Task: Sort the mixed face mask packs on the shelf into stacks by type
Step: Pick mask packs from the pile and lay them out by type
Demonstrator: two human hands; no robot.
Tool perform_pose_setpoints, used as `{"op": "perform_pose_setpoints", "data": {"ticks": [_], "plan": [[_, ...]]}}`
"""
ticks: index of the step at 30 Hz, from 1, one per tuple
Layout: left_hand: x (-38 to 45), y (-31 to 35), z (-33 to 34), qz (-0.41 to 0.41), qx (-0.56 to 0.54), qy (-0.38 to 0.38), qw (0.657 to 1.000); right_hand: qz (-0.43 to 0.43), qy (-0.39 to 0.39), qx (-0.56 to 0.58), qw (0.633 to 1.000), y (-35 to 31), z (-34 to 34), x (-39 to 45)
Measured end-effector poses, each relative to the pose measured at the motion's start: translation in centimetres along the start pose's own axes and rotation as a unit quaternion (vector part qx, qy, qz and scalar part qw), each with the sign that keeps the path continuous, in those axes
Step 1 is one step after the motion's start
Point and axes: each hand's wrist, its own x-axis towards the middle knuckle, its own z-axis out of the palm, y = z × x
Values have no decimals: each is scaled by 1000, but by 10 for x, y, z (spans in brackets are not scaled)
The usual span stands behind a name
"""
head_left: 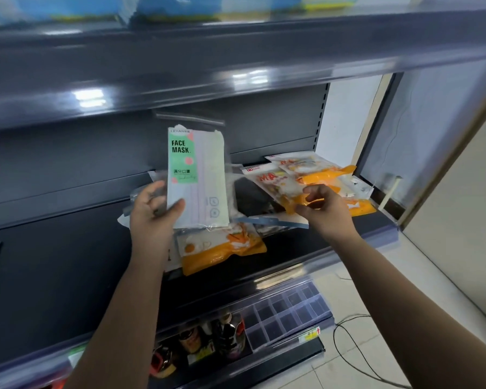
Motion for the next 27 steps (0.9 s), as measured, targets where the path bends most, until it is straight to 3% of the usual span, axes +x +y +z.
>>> {"op": "perform_pose_setpoints", "data": {"ticks": [10, 22, 27], "plan": [[5, 7, 40, -27, -28, -19, 999, -17, 58, -83, 995, -1, -30, 42], [35, -1, 118, -30, -34, -85, 995, -13, 66, -186, 980, 23, -66, 89], [37, -4, 137, -57, -12, -64, 996, 4, 45, -193, 980, 41, -79, 107]]}}
